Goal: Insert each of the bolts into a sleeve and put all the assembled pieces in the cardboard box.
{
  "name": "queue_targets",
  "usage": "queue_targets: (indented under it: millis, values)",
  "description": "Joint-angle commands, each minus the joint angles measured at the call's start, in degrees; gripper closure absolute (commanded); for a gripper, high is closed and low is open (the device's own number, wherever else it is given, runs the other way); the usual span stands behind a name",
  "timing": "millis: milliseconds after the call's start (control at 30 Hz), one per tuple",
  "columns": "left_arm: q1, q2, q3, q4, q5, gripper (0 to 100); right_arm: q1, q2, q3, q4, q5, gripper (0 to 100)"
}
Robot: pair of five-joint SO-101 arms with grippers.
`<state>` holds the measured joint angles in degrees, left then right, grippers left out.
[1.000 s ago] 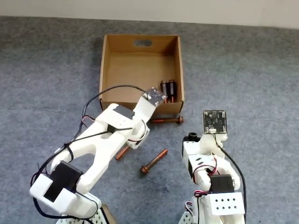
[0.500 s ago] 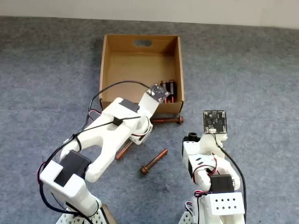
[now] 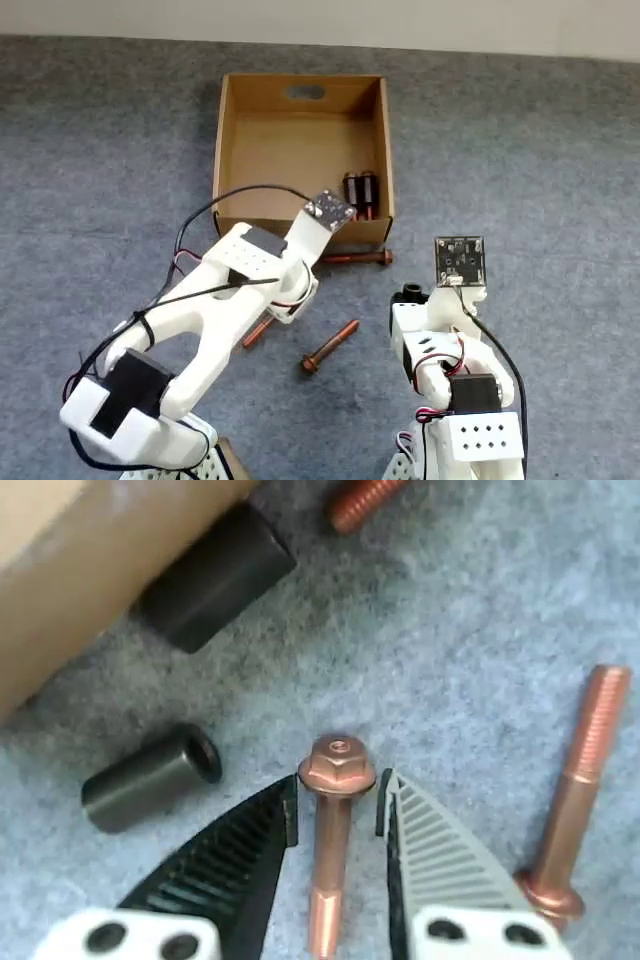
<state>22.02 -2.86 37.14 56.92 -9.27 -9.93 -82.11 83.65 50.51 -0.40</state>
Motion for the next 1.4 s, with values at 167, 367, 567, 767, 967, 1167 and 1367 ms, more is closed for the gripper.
queue_targets:
  millis: [167, 367, 567, 767, 967, 1167, 1367]
  values:
    - [-0.7, 1.5, -0.5, 0.4, -0.1, 85, -0.5, -0.8, -0.4, -0.7, -0.4, 99.2]
    - [-0.4, 7.4, -2.9, 0.7, -0.1, 85, -0.5, -0.8, -0.4, -0.7, -0.4, 99.2]
    - [-0.3, 7.1, -4.3, 0.7, 0.2, 90, -0.5, -0.8, -0.4, -0.7, -0.4, 99.2]
    - [-0.2, 2.7, -2.5, 0.3, 0.3, 99, -0.5, -0.9, -0.4, -0.4, -0.4, 99.2]
    - [-0.3, -7.9, 4.4, -2.2, 0.3, 99, -0.5, -1.0, -0.7, 0.7, -0.4, 99.2]
    - [-0.7, -26.7, 17.3, -11.0, 0.3, 99, -0.6, -1.1, -2.6, 0.5, -0.4, 99.2]
    - [-0.7, -43.8, 18.8, -11.8, 0.3, 99, -0.8, -1.1, -9.5, 0.5, -0.4, 99.2]
